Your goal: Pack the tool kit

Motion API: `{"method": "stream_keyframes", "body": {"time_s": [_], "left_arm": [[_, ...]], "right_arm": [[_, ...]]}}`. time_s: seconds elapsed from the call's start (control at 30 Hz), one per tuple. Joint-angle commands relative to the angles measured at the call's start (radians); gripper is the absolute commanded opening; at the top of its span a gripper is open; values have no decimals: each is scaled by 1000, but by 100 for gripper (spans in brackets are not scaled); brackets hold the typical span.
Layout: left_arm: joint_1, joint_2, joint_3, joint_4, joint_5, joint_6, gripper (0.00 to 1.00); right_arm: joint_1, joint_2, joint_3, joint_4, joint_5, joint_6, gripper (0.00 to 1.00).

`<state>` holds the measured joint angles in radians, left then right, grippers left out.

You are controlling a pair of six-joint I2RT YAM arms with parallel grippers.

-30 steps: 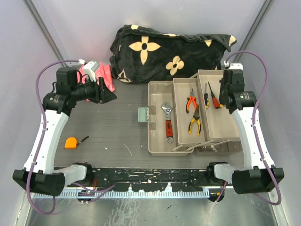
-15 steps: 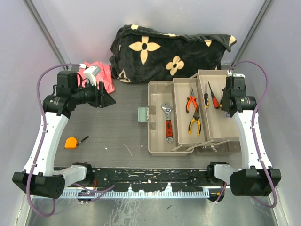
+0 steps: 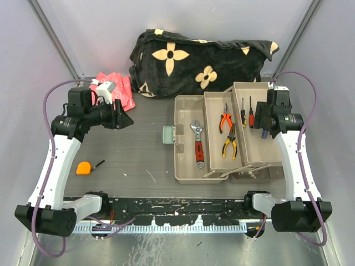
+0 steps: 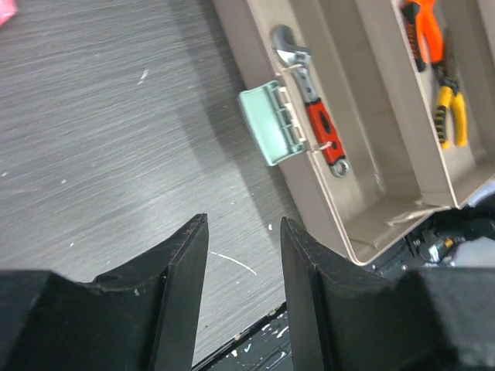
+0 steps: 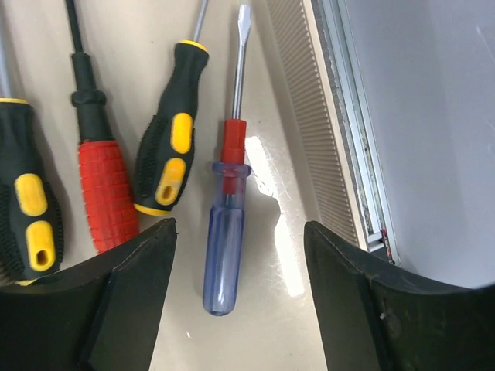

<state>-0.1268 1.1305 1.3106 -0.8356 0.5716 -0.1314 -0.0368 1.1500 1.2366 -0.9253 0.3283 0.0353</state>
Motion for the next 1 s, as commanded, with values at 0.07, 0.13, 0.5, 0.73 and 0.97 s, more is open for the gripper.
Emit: {"method": "stream_keyframes", "body": {"time_s": [0.07,0.13,0.5,0.73,0.97], "left_arm": [[30,-56,-31,16,-363,-138,45],[64,-60,-57,-34,-505,-197,48],[413,114,-307,-35,-615,-196,48],[633,248,-381,54,-537,-237,46],[742,354,-394,55,-521,-236,46]], "right_arm": [[-5,-101,112,30,-132,2,75],[-4,-139,139,49,-204,-6,76],[-5,-239,295,78,-538,18,79],[-5,-219,357,45,-563,36,79],[-5,-210,377,40,-577,53,79]]}}
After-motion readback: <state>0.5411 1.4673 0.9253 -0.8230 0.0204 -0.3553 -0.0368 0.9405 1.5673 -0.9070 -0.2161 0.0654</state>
